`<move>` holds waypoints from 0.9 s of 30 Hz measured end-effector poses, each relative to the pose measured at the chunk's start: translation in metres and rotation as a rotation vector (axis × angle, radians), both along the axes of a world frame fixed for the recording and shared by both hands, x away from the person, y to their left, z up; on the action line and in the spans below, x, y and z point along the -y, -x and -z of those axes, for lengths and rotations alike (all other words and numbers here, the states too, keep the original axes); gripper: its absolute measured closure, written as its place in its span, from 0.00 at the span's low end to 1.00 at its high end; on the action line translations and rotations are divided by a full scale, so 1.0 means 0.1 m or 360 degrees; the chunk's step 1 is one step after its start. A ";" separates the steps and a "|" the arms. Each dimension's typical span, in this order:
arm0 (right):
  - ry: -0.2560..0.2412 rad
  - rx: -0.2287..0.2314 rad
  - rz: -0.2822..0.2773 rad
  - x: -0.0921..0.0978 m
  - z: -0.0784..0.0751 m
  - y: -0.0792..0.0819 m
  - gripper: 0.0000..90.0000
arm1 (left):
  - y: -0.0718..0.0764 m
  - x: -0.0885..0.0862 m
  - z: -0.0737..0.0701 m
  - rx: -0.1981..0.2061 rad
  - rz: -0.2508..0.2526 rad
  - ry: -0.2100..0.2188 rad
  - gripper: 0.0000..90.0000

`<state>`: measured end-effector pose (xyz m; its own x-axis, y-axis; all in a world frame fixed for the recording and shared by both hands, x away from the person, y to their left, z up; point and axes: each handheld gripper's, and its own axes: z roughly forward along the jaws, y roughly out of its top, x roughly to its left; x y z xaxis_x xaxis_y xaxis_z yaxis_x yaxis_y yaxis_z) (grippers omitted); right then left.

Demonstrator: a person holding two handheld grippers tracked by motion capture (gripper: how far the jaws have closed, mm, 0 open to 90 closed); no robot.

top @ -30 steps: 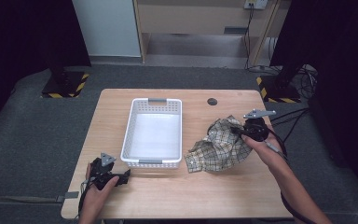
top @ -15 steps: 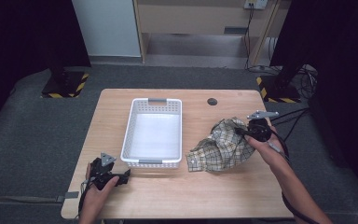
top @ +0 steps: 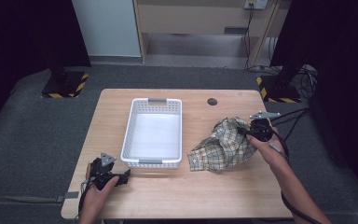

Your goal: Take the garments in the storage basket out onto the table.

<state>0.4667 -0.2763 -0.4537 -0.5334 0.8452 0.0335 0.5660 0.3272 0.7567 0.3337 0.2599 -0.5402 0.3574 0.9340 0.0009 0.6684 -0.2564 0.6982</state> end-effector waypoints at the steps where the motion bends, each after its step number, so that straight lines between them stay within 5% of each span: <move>1: -0.0001 0.0002 0.0006 0.00 0.00 0.00 0.87 | 0.00 0.00 0.00 0.0000 0.0000 0.0000 0.00; 27: 0.0028 0.0058 0.0077 -0.10 0.13 -0.11 0.84 | 0.00 0.00 0.00 0.0000 -0.0003 0.0000 0.00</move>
